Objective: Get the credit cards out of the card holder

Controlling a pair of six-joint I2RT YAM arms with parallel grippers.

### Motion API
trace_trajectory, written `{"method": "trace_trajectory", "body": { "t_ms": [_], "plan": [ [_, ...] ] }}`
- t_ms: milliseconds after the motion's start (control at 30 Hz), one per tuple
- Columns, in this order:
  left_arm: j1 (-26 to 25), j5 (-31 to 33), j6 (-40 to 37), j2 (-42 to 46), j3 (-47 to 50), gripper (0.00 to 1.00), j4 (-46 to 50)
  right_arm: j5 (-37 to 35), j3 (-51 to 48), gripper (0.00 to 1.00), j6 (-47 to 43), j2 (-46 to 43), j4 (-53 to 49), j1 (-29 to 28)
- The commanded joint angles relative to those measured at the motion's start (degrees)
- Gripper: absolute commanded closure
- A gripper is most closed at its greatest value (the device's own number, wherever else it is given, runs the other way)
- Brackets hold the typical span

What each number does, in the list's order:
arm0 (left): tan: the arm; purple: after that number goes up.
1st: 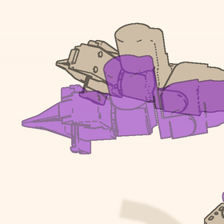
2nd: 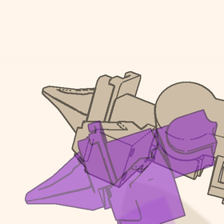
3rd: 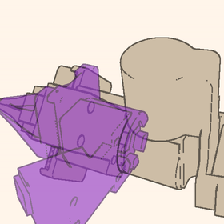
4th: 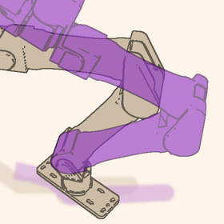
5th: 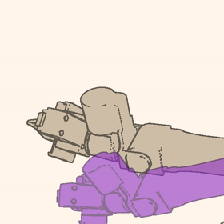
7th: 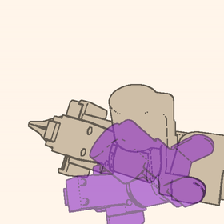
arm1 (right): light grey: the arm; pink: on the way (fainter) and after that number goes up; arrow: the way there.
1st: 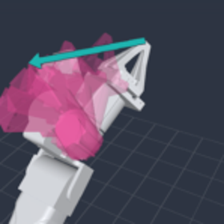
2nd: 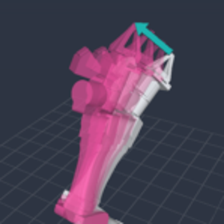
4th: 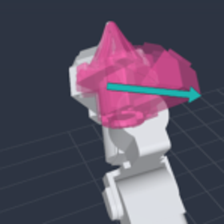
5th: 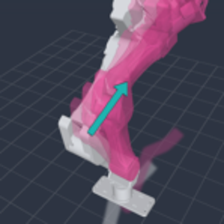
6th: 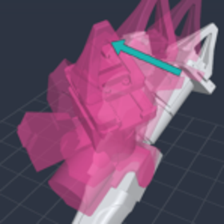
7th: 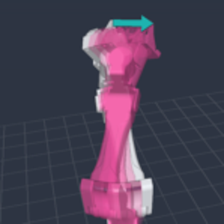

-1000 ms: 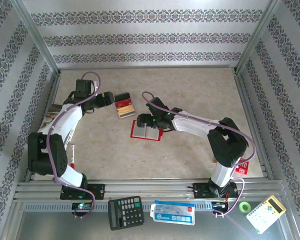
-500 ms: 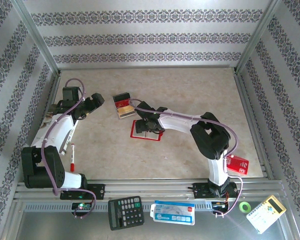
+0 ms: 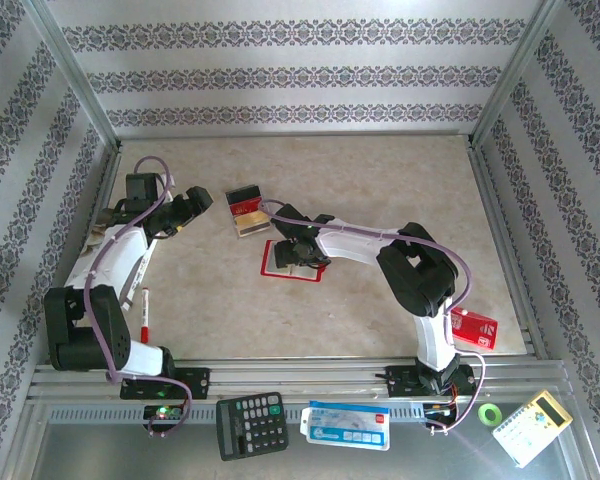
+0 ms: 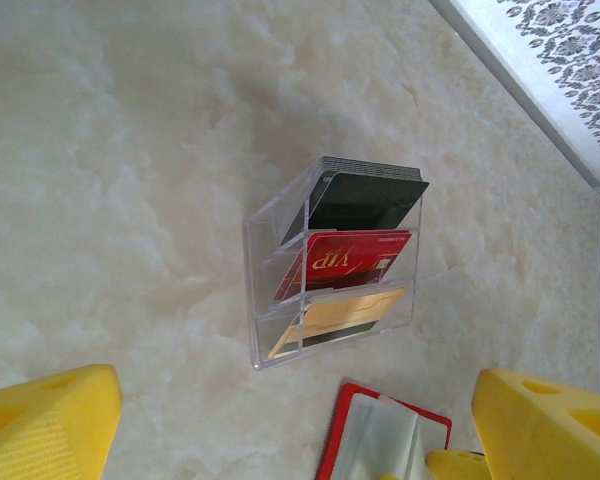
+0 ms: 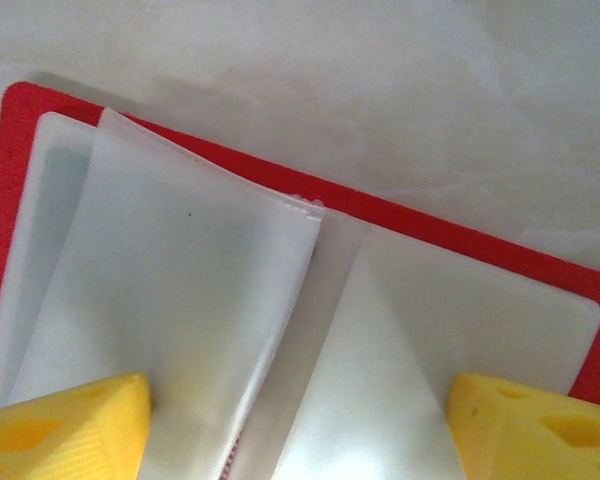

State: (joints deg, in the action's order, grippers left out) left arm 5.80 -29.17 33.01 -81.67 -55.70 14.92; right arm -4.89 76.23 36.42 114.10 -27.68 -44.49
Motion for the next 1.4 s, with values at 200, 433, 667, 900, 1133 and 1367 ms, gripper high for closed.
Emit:
{"method": "trace_trajectory", "body": {
  "t_ms": [200,433,667,900,1133,1367],
  "plan": [
    [0.6,-5.4,-0.5,-1.4,-1.5,0.09,-0.4,3.5,-5.2,0.32,1.9,-0.2,2.0,1.3],
    [-1.7,-9.7,2.0,-0.8,3.2,0.14,-2.4,4.1,-8.0,0.42,3.4,-2.2,5.3,1.9],
    [-10.3,-0.7,1.8,0.8,4.4,0.30,5.0,5.8,-10.3,0.48,5.4,-4.1,7.9,2.5],
    [-20.5,-3.0,7.4,-1.8,7.2,0.52,-1.7,5.8,-10.8,0.53,6.8,-4.0,8.3,2.9],
    [-26.3,-2.6,10.3,-7.7,6.6,0.63,-6.0,5.6,-11.3,0.57,7.4,-4.3,8.7,3.0],
    [-29.7,-1.4,9.9,-14.1,3.6,0.66,-6.3,5.7,-12.0,0.58,7.5,-4.9,9.1,3.1]
  ]
}}
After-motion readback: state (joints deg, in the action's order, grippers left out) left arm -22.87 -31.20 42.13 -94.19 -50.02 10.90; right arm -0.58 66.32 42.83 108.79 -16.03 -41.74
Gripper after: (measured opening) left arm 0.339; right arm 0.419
